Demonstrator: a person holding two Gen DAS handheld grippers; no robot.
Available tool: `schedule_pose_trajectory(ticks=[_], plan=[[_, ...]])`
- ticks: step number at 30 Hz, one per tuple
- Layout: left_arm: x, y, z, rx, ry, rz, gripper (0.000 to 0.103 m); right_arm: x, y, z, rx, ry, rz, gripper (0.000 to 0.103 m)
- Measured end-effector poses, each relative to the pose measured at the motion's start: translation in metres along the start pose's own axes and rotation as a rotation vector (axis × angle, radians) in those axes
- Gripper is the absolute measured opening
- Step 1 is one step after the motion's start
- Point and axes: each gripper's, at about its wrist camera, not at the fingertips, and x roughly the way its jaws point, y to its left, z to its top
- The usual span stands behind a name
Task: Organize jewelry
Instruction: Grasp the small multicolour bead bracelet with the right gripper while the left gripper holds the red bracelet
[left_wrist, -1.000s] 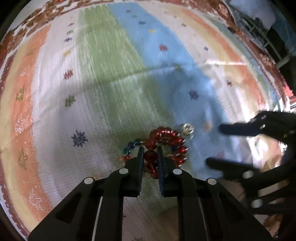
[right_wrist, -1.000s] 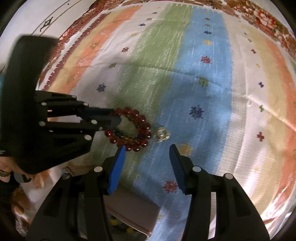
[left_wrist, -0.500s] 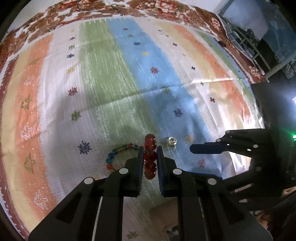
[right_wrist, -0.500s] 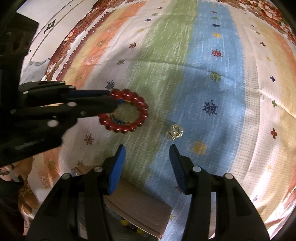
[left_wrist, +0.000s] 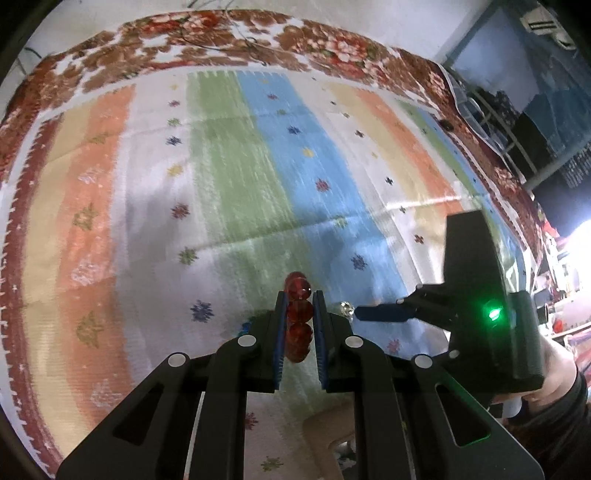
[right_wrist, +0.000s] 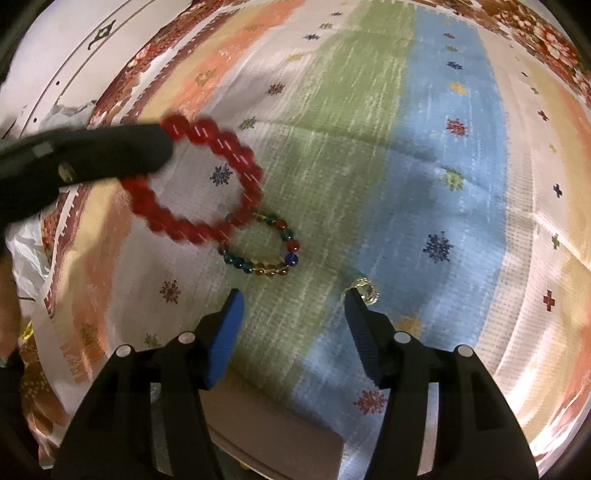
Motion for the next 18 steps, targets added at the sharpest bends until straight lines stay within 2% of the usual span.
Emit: schedule_pose_trajectory(ticks=[7, 10, 13, 15, 18], plan=[[-0.007, 0.009, 0.002, -0.006, -0.014, 0.014, 0.013, 0.011, 0.005, 0.012, 0.002, 0.015, 0.007, 0.057], [-0.009, 0.014, 0.002, -0.012, -0.018, 0.015, 0.013, 0.018, 0.006, 0.018, -0.008, 0.023, -0.031, 0.057], [-0.009, 0.016, 0.001, -0.009, -0.014, 0.016, 0.013, 0.024, 0.003, 0.02, 0.011, 0.034, -0.002, 0.058], [-0.009, 0.015, 0.0, -0.005, -0.013, 0.025, 0.013, 0.029, 0.002, 0.021, 0.005, 0.042, -0.039, 0.06], [-0.01, 0.015, 0.001, -0.006, -0.016, 0.024, 0.013, 0.034, 0.0, 0.024, 0.008, 0.053, -0.043, 0.06]])
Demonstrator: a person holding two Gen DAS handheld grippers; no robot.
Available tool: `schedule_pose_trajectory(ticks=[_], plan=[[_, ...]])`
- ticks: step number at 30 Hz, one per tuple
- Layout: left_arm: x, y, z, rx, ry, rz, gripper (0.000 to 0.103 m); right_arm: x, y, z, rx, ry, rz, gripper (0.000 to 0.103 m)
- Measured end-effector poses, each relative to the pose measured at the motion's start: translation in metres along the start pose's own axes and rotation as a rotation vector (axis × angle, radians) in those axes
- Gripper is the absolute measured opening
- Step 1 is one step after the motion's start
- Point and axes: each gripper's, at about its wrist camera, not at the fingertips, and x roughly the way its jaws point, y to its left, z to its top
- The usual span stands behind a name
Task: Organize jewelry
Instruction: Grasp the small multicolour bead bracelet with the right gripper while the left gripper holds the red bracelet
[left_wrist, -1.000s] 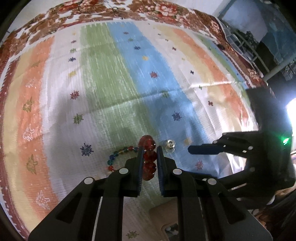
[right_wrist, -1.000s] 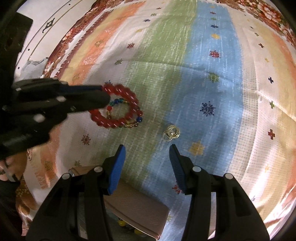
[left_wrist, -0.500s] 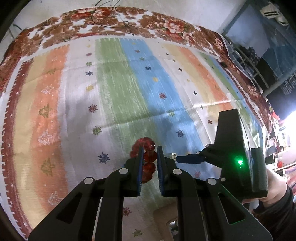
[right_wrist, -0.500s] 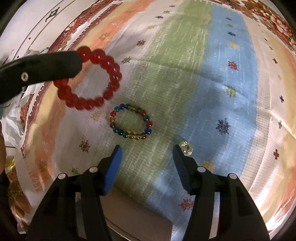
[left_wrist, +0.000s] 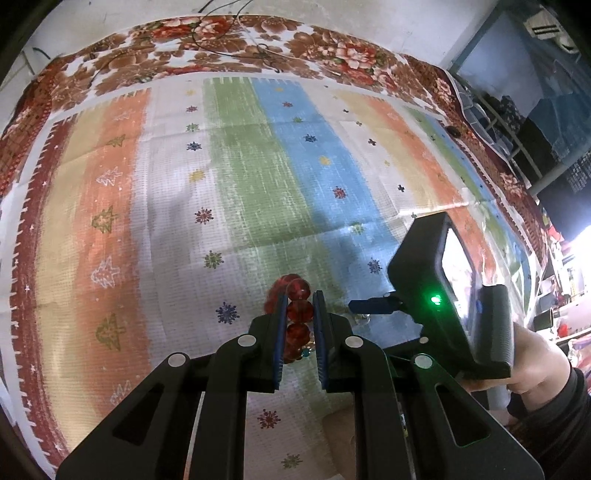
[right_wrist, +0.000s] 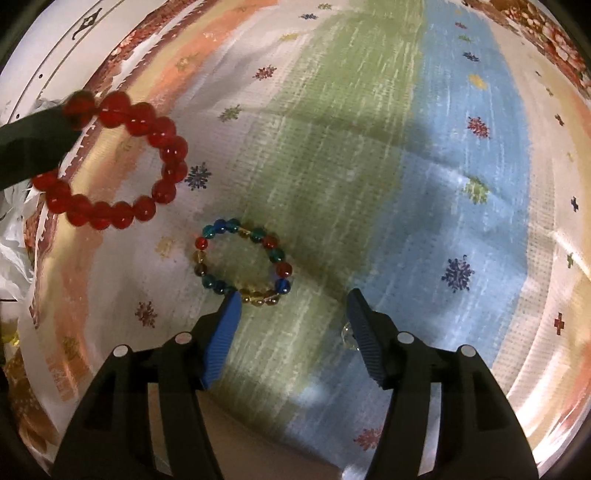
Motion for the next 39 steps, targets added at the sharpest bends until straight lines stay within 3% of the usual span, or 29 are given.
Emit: schedule_pose_trajectory(ticks=[6, 7, 8, 10, 15, 17, 20, 23, 27, 29, 39], plan=[[0.001, -0.001, -0.001, 0.009, 0.002, -0.006, 0.013, 0.009, 0.006, 0.011, -0.015, 0.02, -0.037, 0.06], [0.002, -0.001, -0.001, 0.01, 0.003, -0.006, 0.013, 0.01, 0.007, 0.011, -0.021, 0.021, -0.047, 0.057], [0.002, -0.001, -0.001, 0.01, 0.003, -0.006, 0.013, 0.011, 0.008, 0.011, -0.031, 0.017, -0.059, 0.042], [0.002, -0.001, -0.002, 0.012, 0.005, -0.003, 0.013, 0.012, 0.009, 0.011, -0.031, 0.024, -0.011, 0.022], [0.003, -0.002, -0.003, 0.018, 0.01, -0.002, 0.013, 0.014, 0.01, 0.01, -0.03, 0.022, -0.001, 0.019], [0.003, -0.003, -0.003, 0.021, 0.01, -0.004, 0.013, 0.011, 0.011, 0.009, -0.035, 0.011, -0.013, 0.008], [0.003, -0.004, -0.004, 0.027, 0.011, -0.005, 0.013, 0.009, 0.01, 0.009, -0.03, -0.002, -0.017, 0.001], [0.003, -0.005, -0.005, 0.032, 0.011, -0.005, 0.013, 0.002, 0.008, 0.01, -0.026, -0.019, -0.02, 0.001], [0.002, -0.006, -0.006, 0.026, 0.008, -0.006, 0.013, 0.003, 0.007, 0.009, 0.02, -0.001, 0.064, 0.006], [0.002, -0.006, -0.006, 0.025, 0.007, -0.009, 0.013, 0.001, 0.005, 0.006, 0.027, -0.003, 0.03, 0.036], [0.0, -0.004, -0.004, 0.023, 0.007, -0.009, 0.013, 0.011, 0.004, 0.003, 0.007, 0.02, -0.028, 0.035]])
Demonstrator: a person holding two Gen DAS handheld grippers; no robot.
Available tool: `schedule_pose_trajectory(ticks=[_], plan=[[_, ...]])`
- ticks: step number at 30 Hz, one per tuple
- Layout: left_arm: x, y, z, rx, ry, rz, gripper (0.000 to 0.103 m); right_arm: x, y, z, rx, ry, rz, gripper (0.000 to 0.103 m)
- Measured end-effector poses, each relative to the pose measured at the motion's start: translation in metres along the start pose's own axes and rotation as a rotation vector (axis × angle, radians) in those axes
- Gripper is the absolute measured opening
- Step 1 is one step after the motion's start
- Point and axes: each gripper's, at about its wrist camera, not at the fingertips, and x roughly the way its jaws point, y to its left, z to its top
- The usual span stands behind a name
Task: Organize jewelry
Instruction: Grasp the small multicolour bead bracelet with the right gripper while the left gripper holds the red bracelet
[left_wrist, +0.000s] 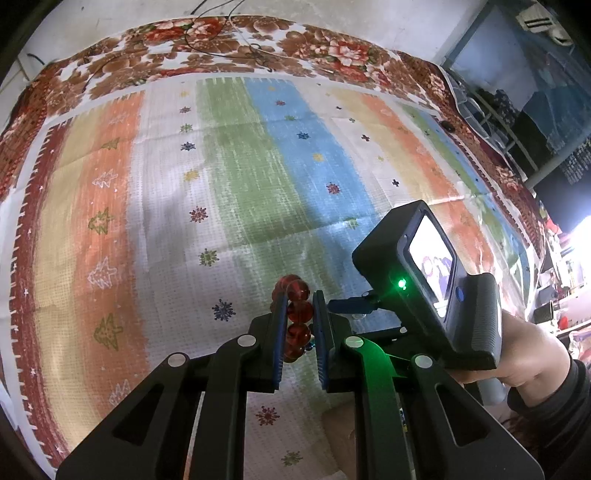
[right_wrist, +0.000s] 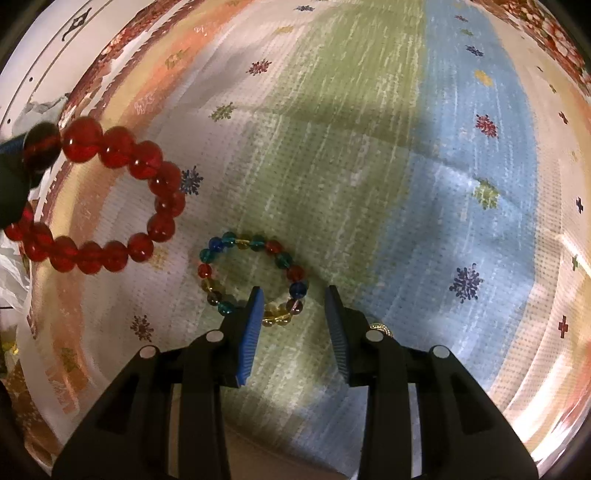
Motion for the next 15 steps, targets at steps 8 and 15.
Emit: schedule_pose_trajectory(ticks=[8, 15], plan=[[0.0, -0.002, -0.001, 0.004, -0.003, -0.005, 0.013, 0.005, 0.01, 0.001, -0.04, -0.017, -0.079, 0.011], [-0.006, -0.008, -0.006, 0.02, -0.011, -0.019, 0.013, -0.028, 0.005, -0.004, -0.036, -0.085, -0.072, 0.011]])
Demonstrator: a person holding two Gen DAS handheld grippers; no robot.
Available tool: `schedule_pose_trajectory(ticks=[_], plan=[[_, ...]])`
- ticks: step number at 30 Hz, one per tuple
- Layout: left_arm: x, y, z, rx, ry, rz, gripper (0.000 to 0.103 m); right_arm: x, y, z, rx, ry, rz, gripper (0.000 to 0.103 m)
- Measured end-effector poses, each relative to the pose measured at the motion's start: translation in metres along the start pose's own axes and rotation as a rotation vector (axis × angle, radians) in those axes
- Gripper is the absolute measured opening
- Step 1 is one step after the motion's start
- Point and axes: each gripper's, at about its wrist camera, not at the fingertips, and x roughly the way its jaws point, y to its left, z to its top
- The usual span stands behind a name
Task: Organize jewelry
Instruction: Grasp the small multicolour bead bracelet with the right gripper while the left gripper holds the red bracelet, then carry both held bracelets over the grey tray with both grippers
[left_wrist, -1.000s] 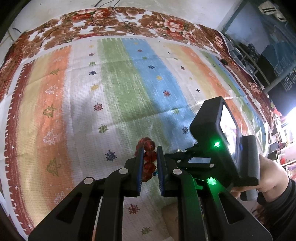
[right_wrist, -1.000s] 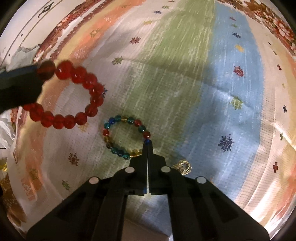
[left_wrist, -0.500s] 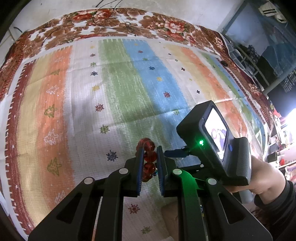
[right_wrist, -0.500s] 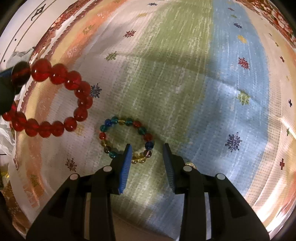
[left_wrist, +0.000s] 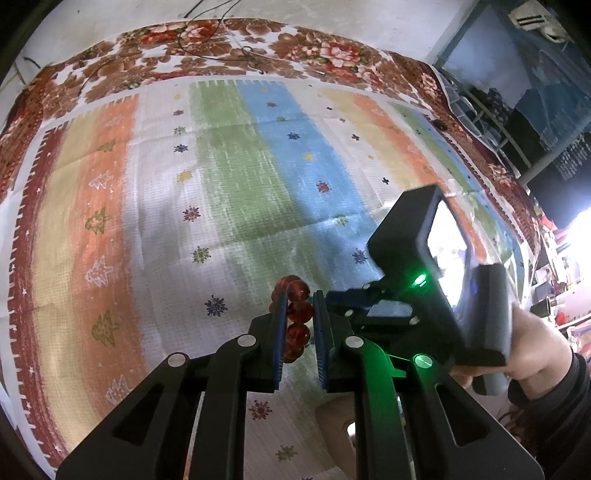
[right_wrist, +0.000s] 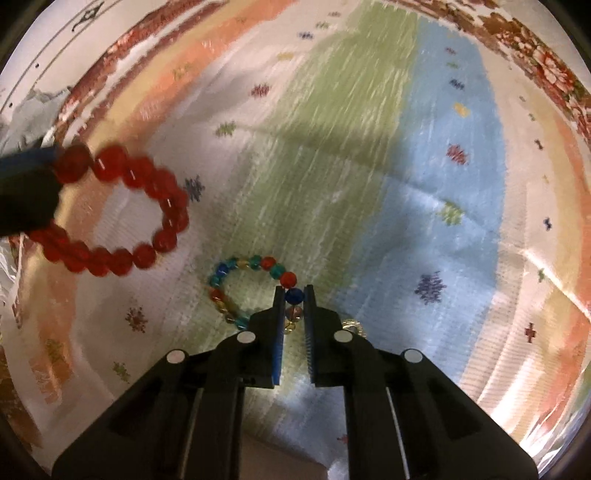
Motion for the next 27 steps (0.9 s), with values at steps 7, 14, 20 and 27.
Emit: schedule_pose_trajectory(ticks=[7, 14, 20, 27], plan=[[-0.004, -0.008, -0.004, 0.011, -0.007, -0.009, 0.013, -0.028, -0.008, -0.013, 0.011, -0.055, 0.0, 0.011], [-0.013, -0.018, -0.008, 0.026, -0.026, -0.019, 0.013, -0.052, -0.004, -0.022, 0.008, -0.102, 0.002, 0.011], [-0.022, -0.028, -0.014, 0.032, -0.046, -0.021, 0.013, -0.074, -0.002, -0.031, 0.013, -0.149, 0.007, 0.011], [-0.028, -0.036, -0.02, 0.024, -0.059, -0.03, 0.013, -0.094, 0.001, -0.041, 0.018, -0.189, 0.012, 0.011]])
